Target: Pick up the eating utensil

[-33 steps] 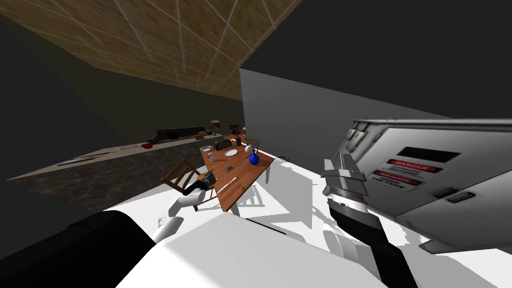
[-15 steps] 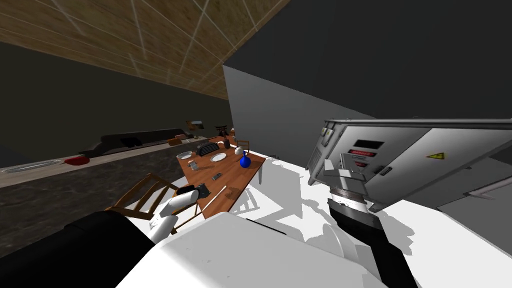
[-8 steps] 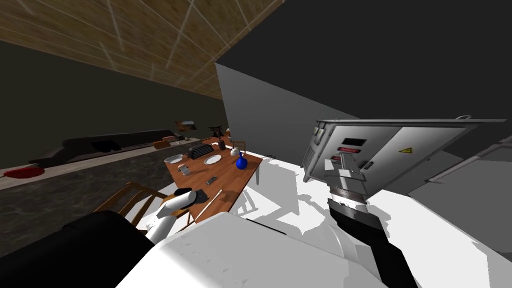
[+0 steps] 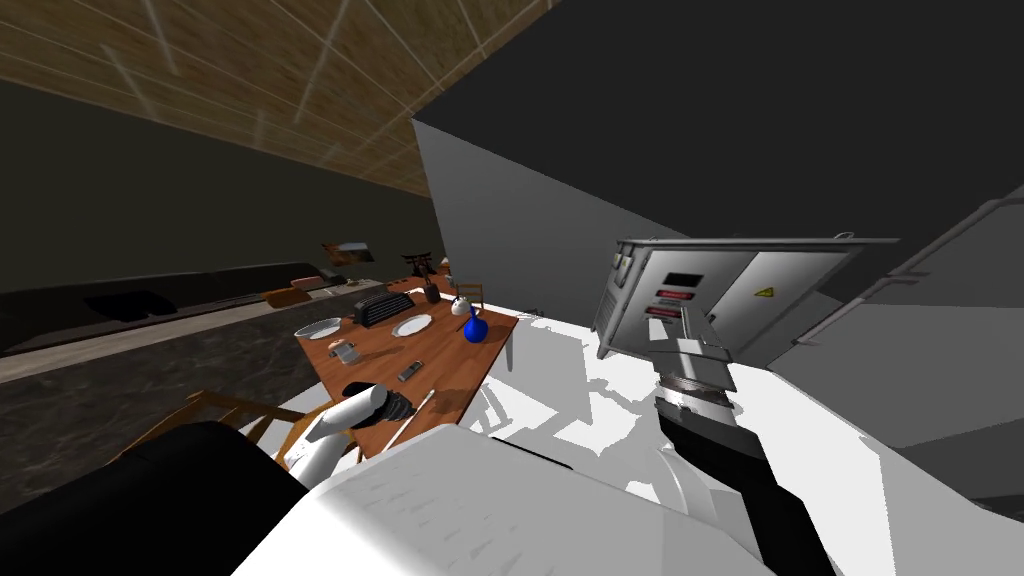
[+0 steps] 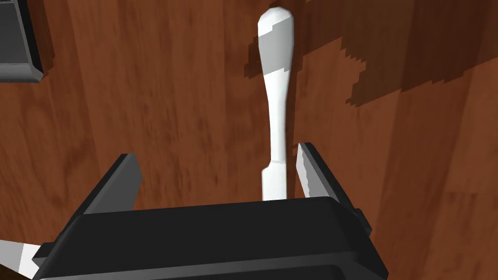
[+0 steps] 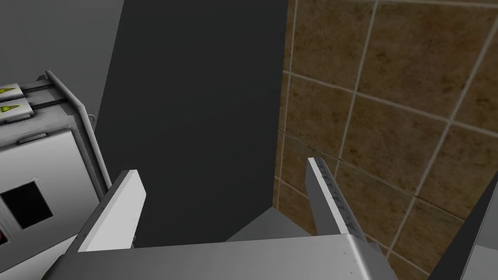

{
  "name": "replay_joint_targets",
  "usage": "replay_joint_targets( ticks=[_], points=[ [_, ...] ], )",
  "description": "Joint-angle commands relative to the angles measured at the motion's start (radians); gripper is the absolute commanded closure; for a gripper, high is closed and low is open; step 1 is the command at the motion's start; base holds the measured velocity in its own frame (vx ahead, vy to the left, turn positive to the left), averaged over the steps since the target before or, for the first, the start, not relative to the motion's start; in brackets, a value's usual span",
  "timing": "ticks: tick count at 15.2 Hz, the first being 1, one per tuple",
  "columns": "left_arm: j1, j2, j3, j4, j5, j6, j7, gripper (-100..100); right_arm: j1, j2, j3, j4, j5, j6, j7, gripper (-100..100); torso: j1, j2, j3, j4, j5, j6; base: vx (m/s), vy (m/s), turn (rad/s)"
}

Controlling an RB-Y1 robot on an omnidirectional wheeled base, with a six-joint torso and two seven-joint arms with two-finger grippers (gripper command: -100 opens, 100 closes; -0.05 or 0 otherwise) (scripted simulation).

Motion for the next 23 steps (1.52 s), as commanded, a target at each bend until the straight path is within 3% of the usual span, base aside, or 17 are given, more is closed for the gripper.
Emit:
replay_joint_targets(
  ticks=[1, 2, 10, 11, 16, 17, 18, 22, 23],
  points=[
    [-0.001, 0.003, 0.008, 0.005, 0.007, 0.029, 0.006, -100, 0.000, 0.000, 0.000, 0.000, 0.000, 0.000, 0.000, 0, 0.000, 0.000, 0.000, 0.000, 0.000, 0.000, 0.018, 0.020, -0.053],
    [-0.006, 0.002, 0.021, 0.026, 0.019, 0.064, 0.017, -100, 0.000, 0.000, 0.000, 0.000, 0.000, 0.000, 0.000, 0, 0.000, 0.000, 0.000, 0.000, 0.000, 0.000, 0.018, 0.019, -0.102],
    [-0.024, 0.000, 0.068, 0.101, 0.061, 0.192, 0.057, -100, 0.000, 0.000, 0.000, 0.000, 0.000, 0.000, 0.000, 0, 0.000, 0.000, 0.000, 0.000, 0.000, 0.000, 0.025, 0.024, -0.140],
    [-0.021, 0.000, 0.062, 0.094, 0.057, 0.172, 0.049, -100, 0.000, 0.000, 0.000, 0.000, 0.000, 0.000, 0.000, 0, 0.000, 0.000, 0.000, 0.000, 0.000, 0.000, 0.016, 0.015, -0.034],
    [-0.045, -0.032, 0.039, 0.161, 0.038, 0.102, 0.027, -100, 0.000, 0.000, 0.000, 0.000, 0.000, 0.000, 0.000, 0, 0.000, 0.001, 0.000, 0.000, 0.000, -0.001, 0.016, 0.031, 0.021],
    [-0.039, -0.025, 0.045, 0.147, 0.043, 0.121, 0.032, -100, 0.000, 0.000, 0.000, 0.000, 0.000, 0.000, 0.000, 0, 0.000, 0.001, 0.000, 0.000, 0.000, -0.001, 0.008, 0.022, 0.004],
    [-0.039, -0.026, 0.044, 0.148, 0.043, 0.117, 0.031, 100, 0.000, 0.000, 0.000, 0.000, 0.000, 0.000, 0.000, 0, 0.000, 0.001, 0.001, 0.000, 0.000, -0.001, 0.003, 0.008, -0.002],
    [-0.039, -0.027, 0.043, 0.147, 0.043, 0.118, 0.030, 100, 0.000, 0.000, 0.000, 0.000, 0.000, 0.000, 0.000, 0, 0.002, 0.001, 0.000, 0.000, 0.001, -0.001, 0.000, 0.000, 0.000],
    [-0.031, -0.013, 0.054, 0.122, 0.050, 0.147, 0.041, 100, 0.000, 0.000, 0.000, 0.000, 0.000, 0.000, 0.000, 0, 0.002, 0.001, 0.000, 0.000, 0.001, -0.001, -0.013, -0.022, -0.026]
  ],
)
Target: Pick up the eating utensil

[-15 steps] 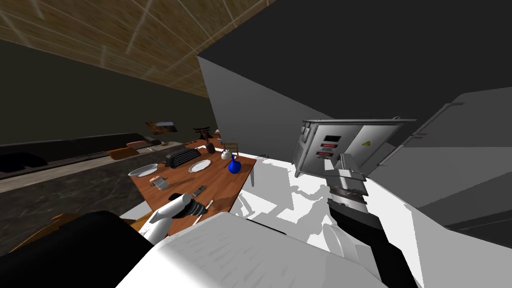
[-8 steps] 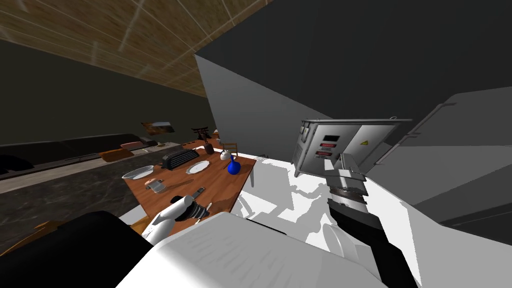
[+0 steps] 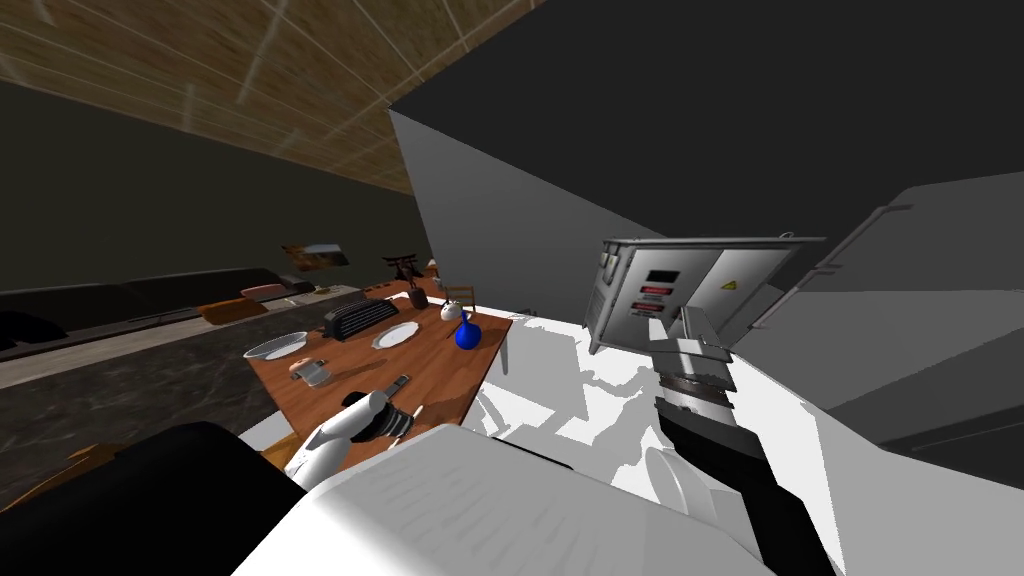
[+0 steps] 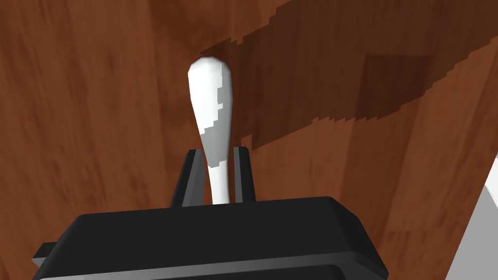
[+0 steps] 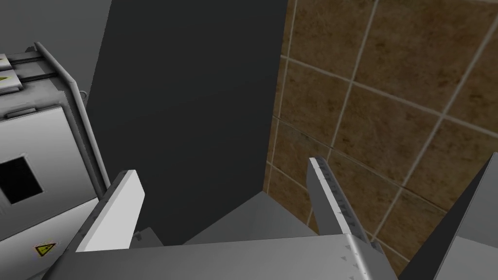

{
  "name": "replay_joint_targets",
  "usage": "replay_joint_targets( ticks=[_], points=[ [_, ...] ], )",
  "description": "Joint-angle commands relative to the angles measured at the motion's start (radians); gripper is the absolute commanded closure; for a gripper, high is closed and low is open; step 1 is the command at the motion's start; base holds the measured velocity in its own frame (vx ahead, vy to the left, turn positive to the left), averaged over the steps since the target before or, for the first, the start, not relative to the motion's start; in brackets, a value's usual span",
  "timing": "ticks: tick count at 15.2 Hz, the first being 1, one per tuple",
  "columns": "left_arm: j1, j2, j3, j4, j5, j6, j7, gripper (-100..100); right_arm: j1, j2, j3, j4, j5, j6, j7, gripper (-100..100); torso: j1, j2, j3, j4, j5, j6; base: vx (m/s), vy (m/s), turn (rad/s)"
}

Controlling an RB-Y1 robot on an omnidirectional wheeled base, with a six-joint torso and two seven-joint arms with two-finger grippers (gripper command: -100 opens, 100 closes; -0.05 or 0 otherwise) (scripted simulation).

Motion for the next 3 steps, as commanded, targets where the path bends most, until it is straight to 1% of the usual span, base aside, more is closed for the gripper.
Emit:
replay_joint_targets(
  ticks=[1, 2, 3],
  points=[
    [0.010, 0.011, 0.010, -0.026, 0.007, 0.029, 0.010, 100, 0.000, 0.000, 0.000, 0.000, 0.000, 0.000, 0.000, 0, 0.000, 0.000, 0.000, 0.000, 0.000, 0.000, -0.021, -0.036, -0.037],
    [0.015, 0.017, 0.015, -0.039, 0.011, 0.044, 0.015, 100, 0.000, 0.000, 0.000, 0.000, 0.000, 0.000, 0.000, 0, -0.001, 0.001, 0.000, 0.000, 0.000, 0.000, -0.023, -0.042, -0.025],
    [0.008, 0.012, 0.009, -0.024, 0.007, 0.026, 0.010, 100, 0.000, 0.000, 0.000, 0.000, 0.000, 0.000, 0.000, 0, -0.002, 0.001, 0.001, 0.000, 0.000, 0.000, -0.014, -0.024, -0.003]
  ],
)
